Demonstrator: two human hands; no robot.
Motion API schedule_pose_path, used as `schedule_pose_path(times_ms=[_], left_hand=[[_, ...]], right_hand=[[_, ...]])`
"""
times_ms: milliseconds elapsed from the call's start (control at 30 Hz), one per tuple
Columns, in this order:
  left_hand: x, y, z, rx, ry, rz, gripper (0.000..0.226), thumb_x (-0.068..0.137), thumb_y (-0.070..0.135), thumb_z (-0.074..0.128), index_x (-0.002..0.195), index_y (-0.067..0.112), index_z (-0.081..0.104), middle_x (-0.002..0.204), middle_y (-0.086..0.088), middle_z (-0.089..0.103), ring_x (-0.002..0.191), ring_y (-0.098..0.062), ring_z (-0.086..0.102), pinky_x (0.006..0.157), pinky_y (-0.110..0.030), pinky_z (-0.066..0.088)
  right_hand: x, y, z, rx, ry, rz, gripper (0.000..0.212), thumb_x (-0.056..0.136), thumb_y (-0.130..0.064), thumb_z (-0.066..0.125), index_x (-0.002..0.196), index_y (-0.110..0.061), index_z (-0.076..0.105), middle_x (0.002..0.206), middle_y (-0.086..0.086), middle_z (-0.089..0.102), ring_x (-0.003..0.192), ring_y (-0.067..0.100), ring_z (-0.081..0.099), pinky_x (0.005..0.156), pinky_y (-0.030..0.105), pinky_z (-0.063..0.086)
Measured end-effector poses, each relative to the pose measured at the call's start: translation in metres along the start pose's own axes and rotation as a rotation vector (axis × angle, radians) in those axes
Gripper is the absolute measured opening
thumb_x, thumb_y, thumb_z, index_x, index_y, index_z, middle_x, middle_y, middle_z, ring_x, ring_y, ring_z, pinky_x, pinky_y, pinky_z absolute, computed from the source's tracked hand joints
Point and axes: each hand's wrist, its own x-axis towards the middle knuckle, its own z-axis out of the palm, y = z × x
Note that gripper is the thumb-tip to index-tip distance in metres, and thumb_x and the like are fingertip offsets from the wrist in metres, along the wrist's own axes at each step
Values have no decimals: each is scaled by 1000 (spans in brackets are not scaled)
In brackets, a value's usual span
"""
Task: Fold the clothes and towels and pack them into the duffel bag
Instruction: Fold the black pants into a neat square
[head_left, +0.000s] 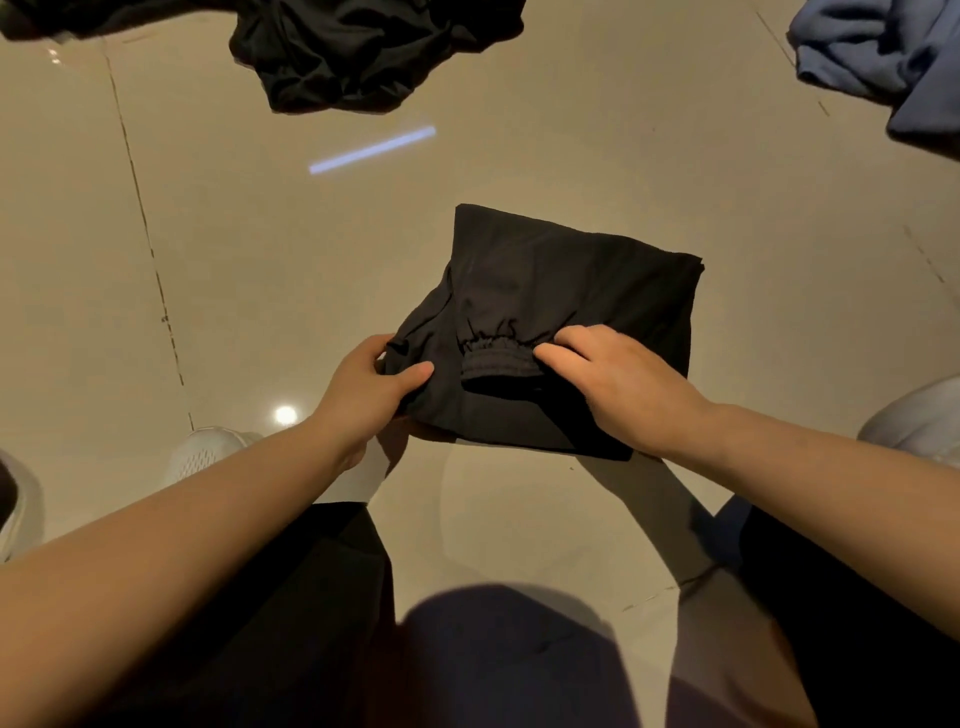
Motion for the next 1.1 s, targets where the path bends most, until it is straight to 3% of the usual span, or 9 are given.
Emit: schedule_pose_path(times_ms=[133,200,267,367,467,567,733,867,1100], left_hand=[[8,29,-12,185,150,203,21,90,12,63,109,21,62,110,-2,67,100,-20,64,90,-39,53],[8,49,-22,439,253,414,23,89,12,61,109,22,67,102,5,66,98,-16,62,86,-28,49],[-4,62,-20,646,276,611,25,88,13,59,109,24,69,96,10,66,92,-11,61,74,-22,44],[-30,53,-6,828,152,931,39,86,16,51,122,25,62,102,-1,71,94,-22,62,75,-32,48],[-55,14,10,917,-80,1258,38,94,17,41,130,18,49,110,-13,68,104,-29,59,83,-38,48],[-64,-28,24,1238,-276,1450,45,92,22,42,136,19,42,119,-7,65,122,-32,49,91,-52,49],[-65,-63,37,1669,-498,1420,86,72,51,72,143,27,30,144,-6,48,138,-39,28,88,-72,37],[-66,-62,38,1685,-487,1386,103,58,51,83,144,25,31,146,-5,47,140,-41,27,92,-71,34],[-62,-54,40,1632,-484,1384,93,73,50,76,149,30,28,153,-4,36,144,-29,24,107,-66,24]], right_hand=[[12,-22,-3,126,16,-19,52,78,1,66,129,-3,54,122,17,57,109,36,56,86,45,52],[19,-38,2,268,-204,24,70,83,-14,68,146,-10,36,148,10,36,136,27,34,110,33,31],[25,-45,0,493,-286,121,69,87,-24,68,147,-18,35,155,1,28,142,15,24,111,17,15],[27,-40,-16,932,34,453,27,90,-10,58,106,-30,66,121,-6,62,114,12,56,104,25,40],[14,-16,-32,1304,327,967,5,98,-27,47,101,-28,51,105,1,58,87,21,62,80,37,55],[-2,12,-40,1577,265,1192,50,94,-64,34,127,-27,43,110,5,56,94,28,64,82,47,56],[-3,27,-43,1412,209,1066,79,79,-78,44,137,-26,42,117,-1,57,109,21,57,87,41,49],[-1,34,-48,1110,197,918,60,75,-42,77,125,-31,46,105,-2,55,93,14,58,78,31,51],[8,50,-41,348,137,602,45,93,-14,59,136,-19,45,127,6,53,115,24,50,94,34,40]])
